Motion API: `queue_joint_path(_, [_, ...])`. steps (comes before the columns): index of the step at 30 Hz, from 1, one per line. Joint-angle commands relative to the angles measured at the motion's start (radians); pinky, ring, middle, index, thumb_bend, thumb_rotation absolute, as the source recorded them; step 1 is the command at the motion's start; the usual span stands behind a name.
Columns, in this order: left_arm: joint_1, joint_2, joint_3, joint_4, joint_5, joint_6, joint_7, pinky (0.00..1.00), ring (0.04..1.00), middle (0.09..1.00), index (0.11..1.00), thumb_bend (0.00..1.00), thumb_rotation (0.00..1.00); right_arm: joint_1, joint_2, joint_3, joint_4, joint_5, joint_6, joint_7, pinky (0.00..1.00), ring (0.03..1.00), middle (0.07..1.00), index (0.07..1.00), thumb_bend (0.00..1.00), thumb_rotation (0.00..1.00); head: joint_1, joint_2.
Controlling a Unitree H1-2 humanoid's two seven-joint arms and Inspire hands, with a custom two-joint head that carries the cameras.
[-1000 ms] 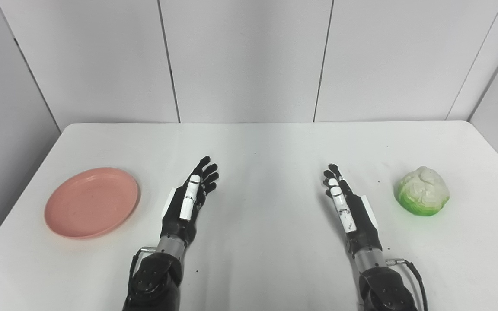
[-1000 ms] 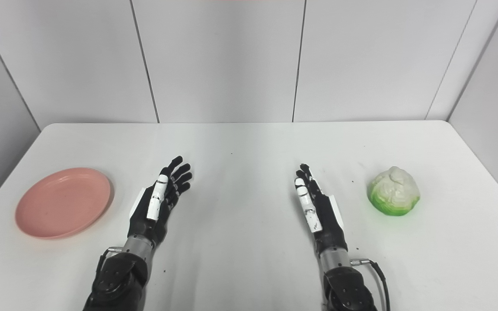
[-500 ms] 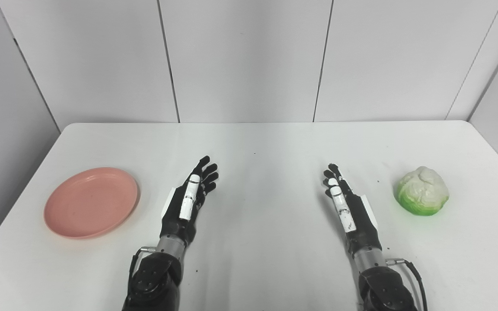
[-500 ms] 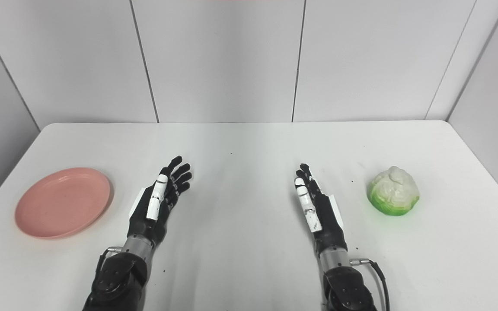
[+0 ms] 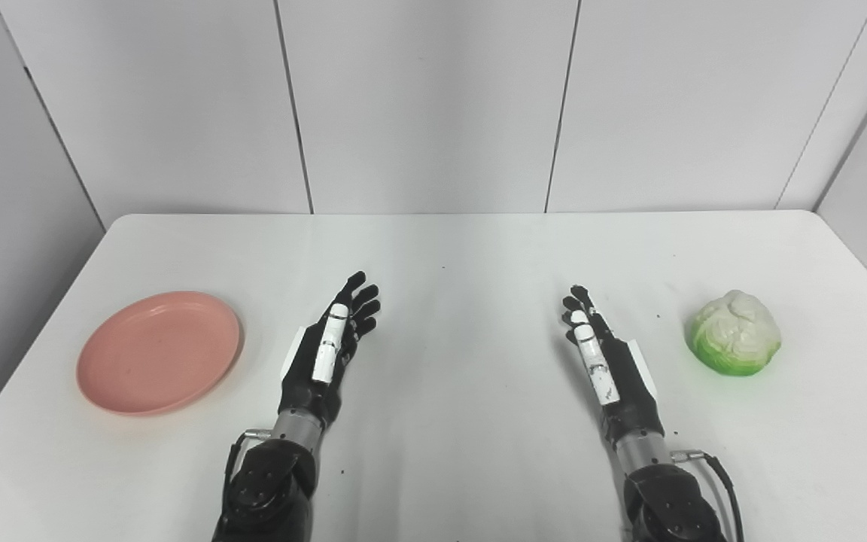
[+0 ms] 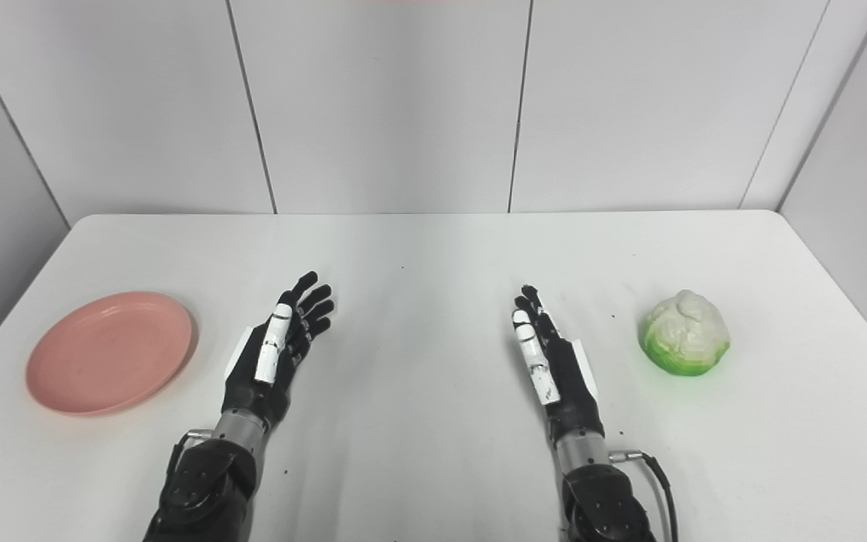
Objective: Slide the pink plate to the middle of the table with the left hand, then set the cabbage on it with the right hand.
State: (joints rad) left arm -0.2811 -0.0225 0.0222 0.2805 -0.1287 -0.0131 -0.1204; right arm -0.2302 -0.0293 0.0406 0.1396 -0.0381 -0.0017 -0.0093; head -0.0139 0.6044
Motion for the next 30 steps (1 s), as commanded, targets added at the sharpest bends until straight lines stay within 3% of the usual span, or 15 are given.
queue_joint_path(1, [0.028,-0.004,-0.002,0.057,-0.002,0.013,0.002,0.92,0.901,0.904,0.901,0.46,1.00,-0.015,0.001,-0.001,0.021,0.012,-0.038,0.015,0.93,0.925,0.934,0.951,0.32,1.00,0.016,-0.004])
queue_joint_path(7, [0.018,-0.017,-0.011,0.083,0.008,0.000,0.009,0.92,0.904,0.907,0.909,0.46,1.00,-0.017,-0.013,-0.009,0.041,0.031,-0.059,0.026,0.93,0.925,0.937,0.952,0.30,1.00,0.106,-0.030])
queue_joint_path(10, [0.013,-0.033,-0.021,0.099,0.020,-0.011,0.020,0.91,0.903,0.908,0.911,0.46,1.00,-0.015,-0.028,-0.016,0.044,0.040,-0.055,0.034,0.94,0.935,0.948,0.957,0.32,1.00,0.205,-0.056])
queue_joint_path(16, [-0.004,-0.068,-0.039,0.144,0.051,-0.045,0.043,0.92,0.911,0.916,0.922,0.45,1.00,-0.015,-0.063,-0.026,0.049,0.058,-0.061,0.066,0.99,0.968,0.975,0.979,0.30,1.00,0.316,-0.086])
queue_joint_path(30, [-0.023,-0.085,-0.064,0.198,0.092,-0.097,0.081,0.90,0.903,0.904,0.910,0.45,1.00,-0.012,-0.070,-0.042,0.032,0.084,-0.049,0.090,1.00,0.977,0.982,0.984,0.22,1.00,0.369,-0.102])
